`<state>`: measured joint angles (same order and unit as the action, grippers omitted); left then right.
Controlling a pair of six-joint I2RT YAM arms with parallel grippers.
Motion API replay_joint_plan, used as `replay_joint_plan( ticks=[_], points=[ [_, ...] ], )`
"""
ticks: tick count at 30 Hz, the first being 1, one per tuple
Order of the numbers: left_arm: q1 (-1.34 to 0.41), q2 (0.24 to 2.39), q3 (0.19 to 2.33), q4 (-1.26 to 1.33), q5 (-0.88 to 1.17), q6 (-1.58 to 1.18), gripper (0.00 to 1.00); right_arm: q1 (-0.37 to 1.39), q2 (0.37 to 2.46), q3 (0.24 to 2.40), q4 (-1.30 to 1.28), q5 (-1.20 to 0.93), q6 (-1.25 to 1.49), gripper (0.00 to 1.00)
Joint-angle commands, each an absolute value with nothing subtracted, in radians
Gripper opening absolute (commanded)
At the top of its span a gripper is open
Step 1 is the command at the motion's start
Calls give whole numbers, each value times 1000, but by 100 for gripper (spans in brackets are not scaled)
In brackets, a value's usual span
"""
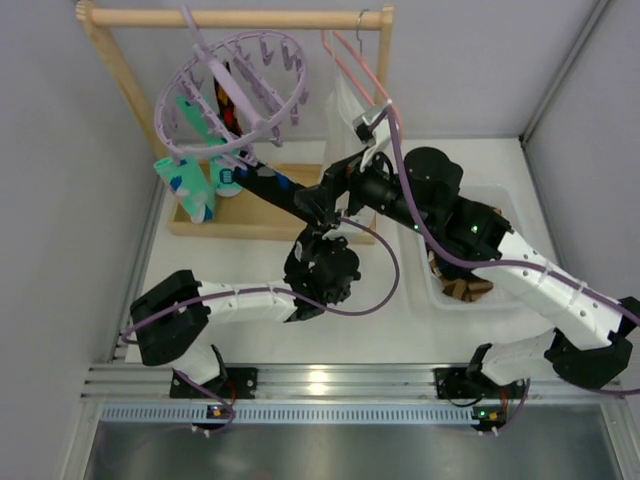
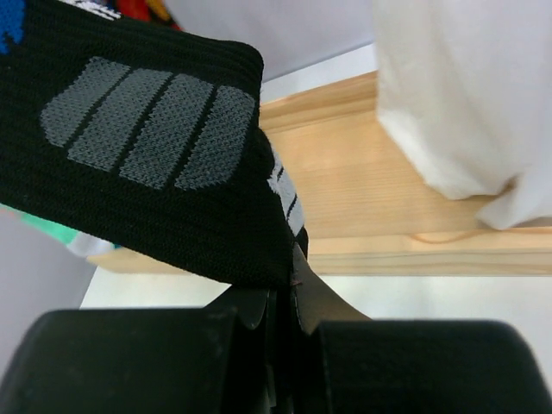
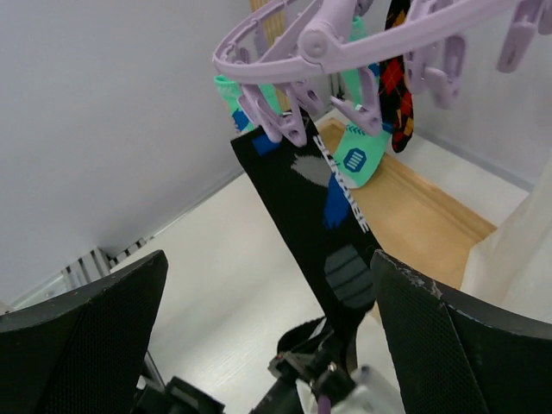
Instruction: Remove the socks clipped to the hanger
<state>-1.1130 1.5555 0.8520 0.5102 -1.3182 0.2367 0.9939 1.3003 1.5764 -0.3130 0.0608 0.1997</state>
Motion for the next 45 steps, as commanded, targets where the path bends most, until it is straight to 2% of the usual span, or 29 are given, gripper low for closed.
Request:
replay_joint_plan(
  ticks=[1,8,16,22,32,45],
  points=[
    [-1146,1563,929,543,-1246,285,0,1014,1348,1693,-377,95,150,96],
    [-1146,1640,1037,546,-1250,393,0,1026,1520,1949,-521,155,55,95],
    [-1147,1658,1028,546,-1295,436,0,1114,1744,2193,-617,314,-87,86],
    [-1147,1675,1020,546,-1308,454,0,1166,1891,2359,-614,462,-196,83],
    [-1147,1715,1046,548,-1324,505,0,1172,1974,2362,-427,612,-348,77],
    [-1147,1706,1062,549,-1310,497,0,1138,2065,2368,-253,661,-449,74]
  ],
)
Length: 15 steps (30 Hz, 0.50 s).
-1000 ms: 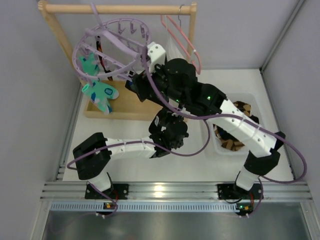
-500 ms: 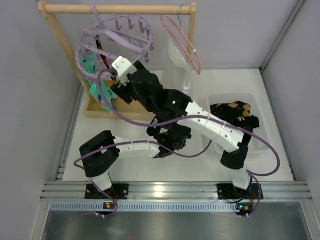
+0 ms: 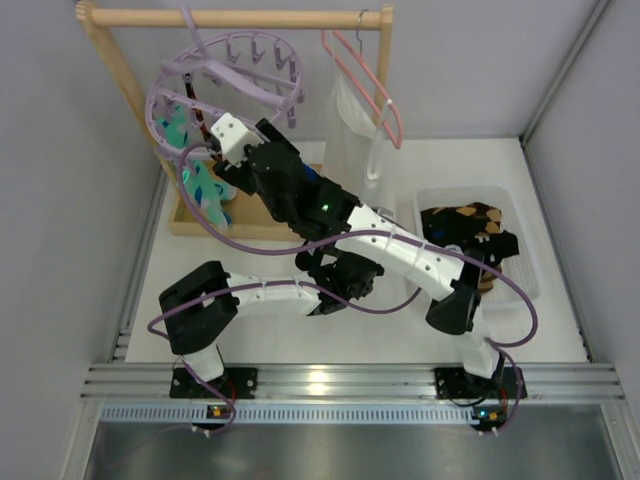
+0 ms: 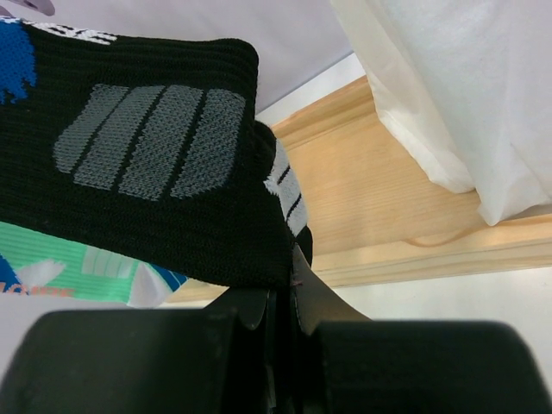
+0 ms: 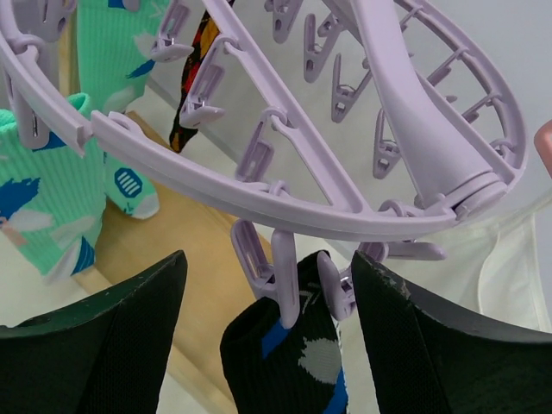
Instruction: Remove the socks clipped to the hanger
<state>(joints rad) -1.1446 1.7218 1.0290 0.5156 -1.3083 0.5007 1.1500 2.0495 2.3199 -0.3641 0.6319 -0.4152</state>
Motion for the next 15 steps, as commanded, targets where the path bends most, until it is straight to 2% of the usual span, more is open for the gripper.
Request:
replay_joint_plan(
  ticks=[1,7,12,15],
  points=[
    [-1147,1704,1060,549,-1309,495,0,1138,2072,2368,-242,664,-456,73],
    [-1147,1703,1052,549,-1307,471,0,1121,2111,2370,-158,684,-486,69],
    [-1147,1677,1031,548,-1295,439,0,1092,2129,2368,-124,710,-482,69],
    [-1147,1671,1022,548,-1290,428,0,1089,2140,2365,-80,721,-495,65]
  ],
)
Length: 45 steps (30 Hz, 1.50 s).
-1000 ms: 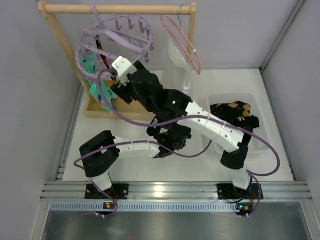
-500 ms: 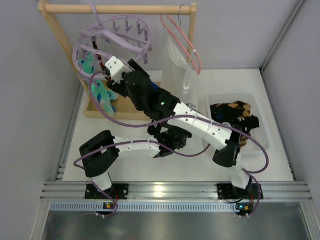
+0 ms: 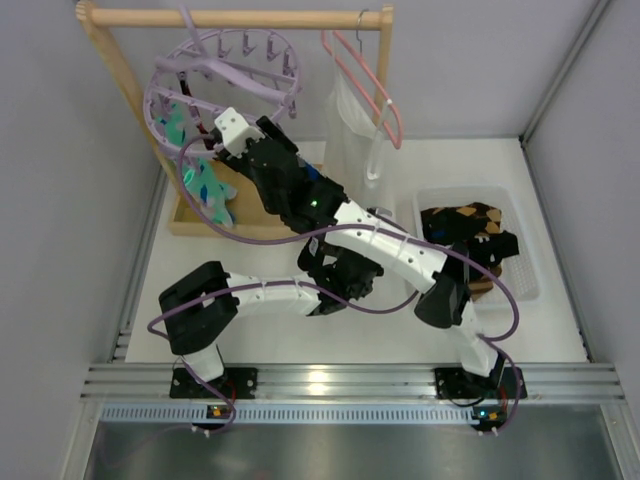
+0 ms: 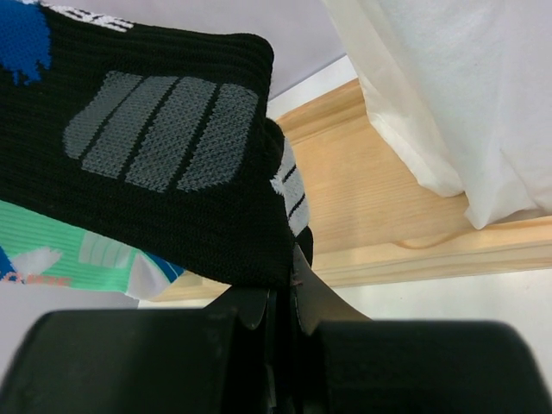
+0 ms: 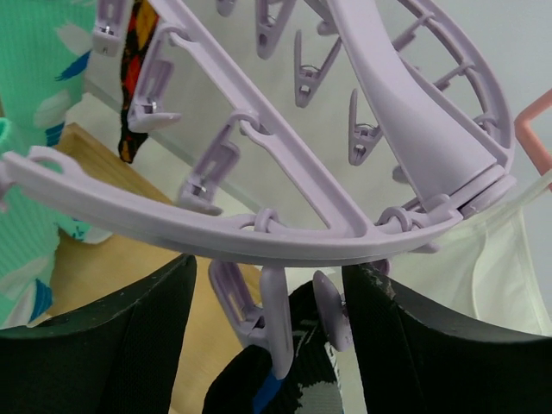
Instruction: Remove the socks clipped to the hanger
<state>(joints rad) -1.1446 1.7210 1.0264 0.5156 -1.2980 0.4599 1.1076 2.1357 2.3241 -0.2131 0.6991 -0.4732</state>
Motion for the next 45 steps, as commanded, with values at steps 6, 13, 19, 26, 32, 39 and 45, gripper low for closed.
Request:
replay_joint_plan(
  ticks=[6,13,19,26,32,39,45],
  points=[
    [-1147,1660,1005,548,-1289,411,0,1088,2171,2364,26,750,-548,54],
    [-1147,1651,991,546,-1282,403,0,1086,2164,2356,52,746,-526,25],
    [-1147,1640,963,545,-1249,351,0,1101,2103,2283,74,735,-489,20],
    [-1147,1629,885,538,-1206,220,0,1103,2056,2241,72,719,-456,9],
    [-1149,1631,873,537,-1204,202,0,1103,2059,2246,71,722,-468,10],
    [-1199,1550,838,535,-1216,172,0,1103,2019,2174,55,713,-463,42],
    [-1256,1376,762,428,-1070,-23,0,1115,1835,1927,75,658,-397,67]
  ],
)
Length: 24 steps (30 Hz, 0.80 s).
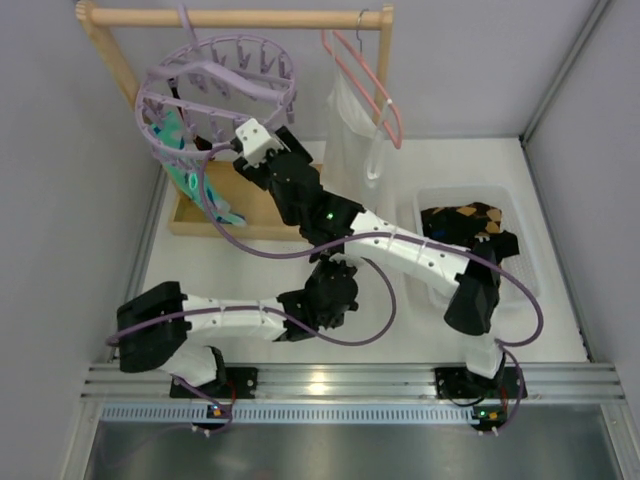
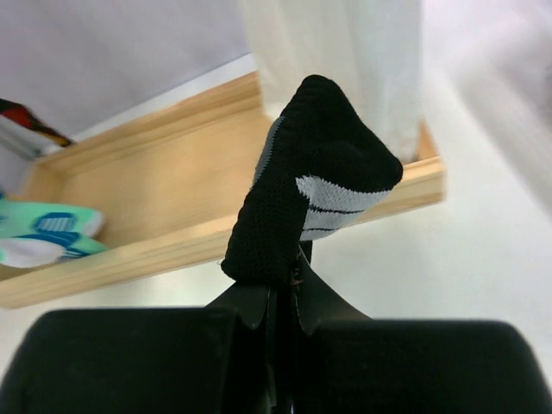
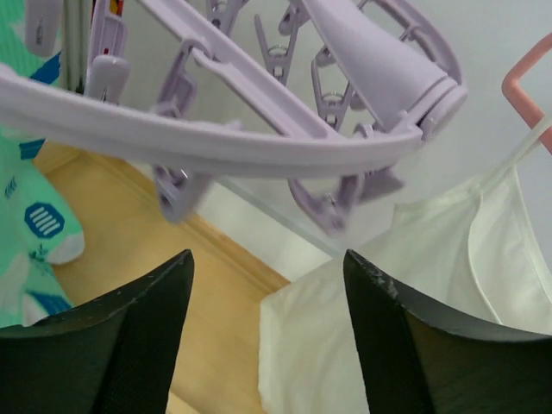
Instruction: Remove the socks clipped to the hanger
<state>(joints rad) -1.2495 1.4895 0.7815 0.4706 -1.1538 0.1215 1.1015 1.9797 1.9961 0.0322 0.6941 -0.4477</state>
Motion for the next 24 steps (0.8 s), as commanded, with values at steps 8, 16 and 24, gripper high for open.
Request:
replay_joint_plan(
  ticks=[8,16,24],
  points=[
    [-1256,1201,669,353,-839,-186,0,1157,1587,1715,-58,603,-305,82],
    [-1256,1072,658,328,-530,-284,0,1166,1269,1471,-193,627,-114,88],
    [-1269,1167,785,328,-353,-301,0,1163,872,1194,-434,888,98,89]
  ],
)
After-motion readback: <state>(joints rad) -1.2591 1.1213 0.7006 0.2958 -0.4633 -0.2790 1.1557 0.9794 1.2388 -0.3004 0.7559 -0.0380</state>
